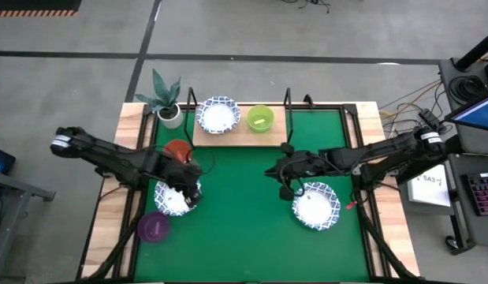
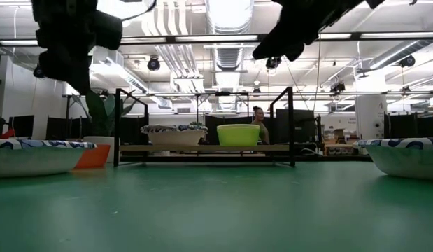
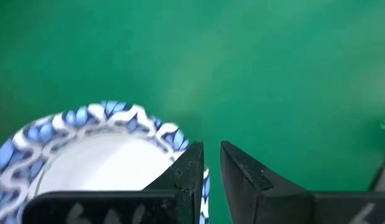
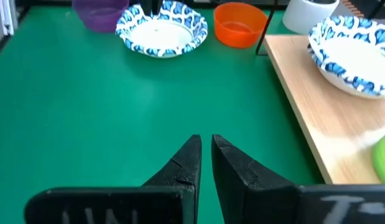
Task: Place and stack bowls onto a shelf
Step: Stack the white patterned bowl on top of the white patterned bowl on the shelf
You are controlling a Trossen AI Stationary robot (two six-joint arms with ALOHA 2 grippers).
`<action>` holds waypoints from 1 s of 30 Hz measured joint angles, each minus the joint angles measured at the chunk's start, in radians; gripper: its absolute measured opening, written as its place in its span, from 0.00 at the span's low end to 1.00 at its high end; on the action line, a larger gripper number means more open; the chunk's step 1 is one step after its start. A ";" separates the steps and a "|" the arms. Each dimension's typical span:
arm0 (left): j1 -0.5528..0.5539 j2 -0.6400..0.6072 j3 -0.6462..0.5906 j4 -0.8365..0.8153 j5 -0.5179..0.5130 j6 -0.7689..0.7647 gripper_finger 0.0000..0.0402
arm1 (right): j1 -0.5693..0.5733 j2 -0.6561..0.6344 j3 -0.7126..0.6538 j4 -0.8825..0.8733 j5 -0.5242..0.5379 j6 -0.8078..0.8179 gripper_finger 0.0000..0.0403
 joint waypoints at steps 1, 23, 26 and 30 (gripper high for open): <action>-0.003 0.030 0.025 -0.031 0.003 -0.018 0.09 | 0.000 -0.004 -0.009 0.001 0.000 0.002 0.07; -0.092 0.390 0.135 -0.180 0.012 -0.184 0.52 | 0.003 -0.019 -0.053 0.001 -0.003 0.009 0.07; -0.093 0.405 0.124 -0.165 -0.011 -0.183 0.52 | 0.003 -0.019 -0.053 0.001 -0.003 0.009 0.07; -0.096 0.424 0.124 -0.143 -0.023 -0.180 0.51 | 0.003 -0.019 -0.053 0.001 -0.003 0.009 0.07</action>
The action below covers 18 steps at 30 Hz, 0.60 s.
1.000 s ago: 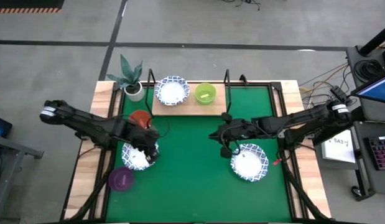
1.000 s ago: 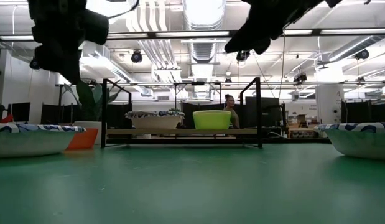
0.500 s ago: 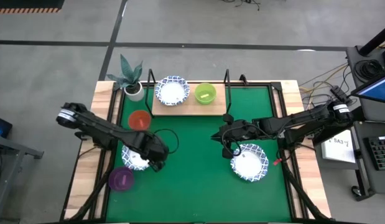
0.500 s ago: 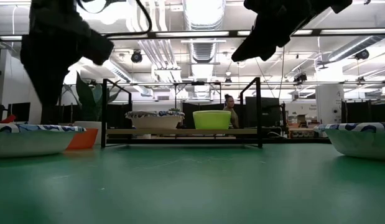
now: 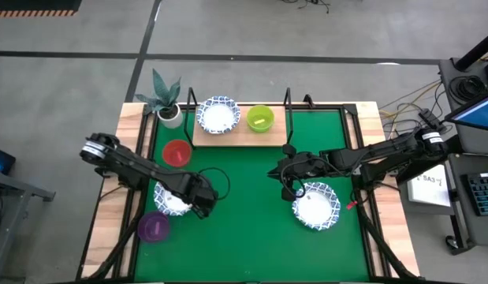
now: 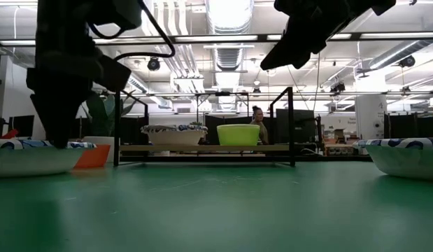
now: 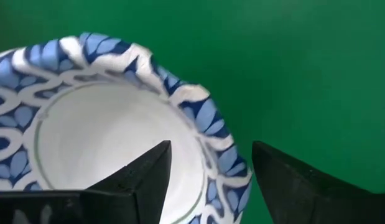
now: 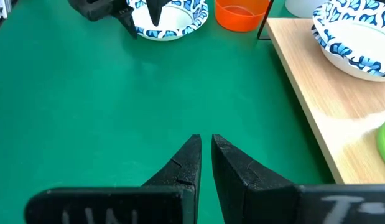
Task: Place and stack bowls onto a shelf
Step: Stack the white patterned bowl on top of the white patterned bowl on the shelf
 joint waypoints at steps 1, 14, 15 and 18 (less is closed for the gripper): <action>-0.002 0.005 -0.001 0.010 -0.001 0.003 0.51 | 0.000 0.000 0.000 0.000 0.000 0.000 0.07; -0.011 0.017 -0.003 0.028 0.003 0.003 0.27 | 0.000 0.001 0.000 -0.001 0.000 0.000 0.07; -0.011 0.017 -0.003 0.028 0.003 0.003 0.24 | 0.000 0.001 0.000 -0.001 0.000 0.000 0.07; -0.011 0.007 -0.003 0.028 0.011 0.017 0.12 | 0.000 0.001 0.000 -0.001 0.000 0.000 0.07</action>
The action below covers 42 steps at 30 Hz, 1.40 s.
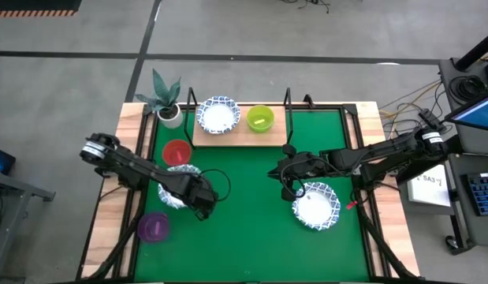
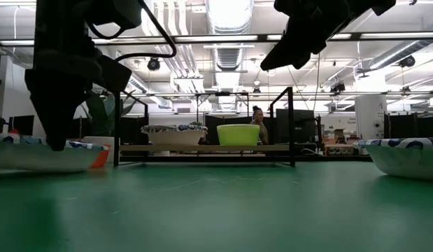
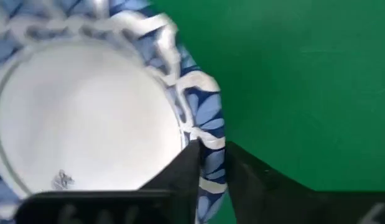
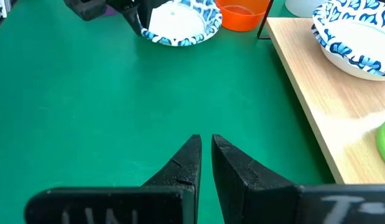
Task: Place and stack bowls onto a shelf
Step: Stack the white patterned bowl on top of the white patterned bowl on the shelf
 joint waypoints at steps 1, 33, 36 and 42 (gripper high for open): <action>0.000 -0.005 0.000 -0.001 0.000 0.006 0.09 | 0.000 0.000 0.000 0.000 0.000 0.000 0.07; 0.080 -0.085 0.460 -0.141 -0.526 1.289 0.00 | 0.000 0.000 0.000 0.000 0.000 -0.004 0.07; 0.177 -0.085 0.455 -0.141 -0.525 1.329 0.00 | 0.000 0.000 0.000 0.000 0.000 -0.004 0.07; 0.392 -0.084 0.409 -0.090 -0.457 1.385 0.00 | 0.000 0.000 0.000 0.000 0.000 -0.005 0.07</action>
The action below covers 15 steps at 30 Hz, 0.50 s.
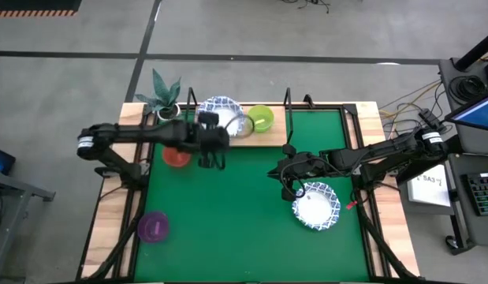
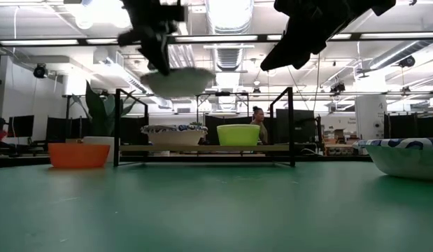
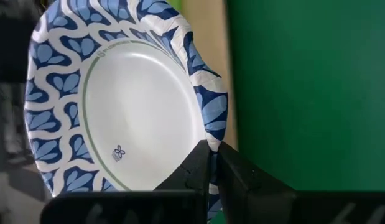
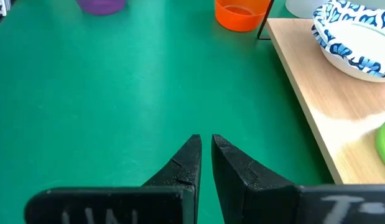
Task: Place and stack bowls onto a shelf
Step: Stack the white patterned bowl on top of the white patterned bowl on the shelf
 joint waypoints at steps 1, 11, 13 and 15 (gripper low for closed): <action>0.032 0.000 -0.011 0.023 0.022 0.010 0.00 | 0.000 0.000 0.000 0.000 0.000 -0.005 0.07; 0.234 0.002 -0.112 0.162 0.072 0.037 0.00 | 0.000 0.000 0.000 0.000 0.000 -0.013 0.07; 0.250 0.003 -0.125 0.172 0.072 0.037 0.00 | 0.000 0.000 0.000 0.000 0.000 -0.014 0.07; 0.263 0.003 -0.135 0.185 0.072 0.035 0.01 | 0.000 0.000 0.000 0.000 0.000 -0.015 0.07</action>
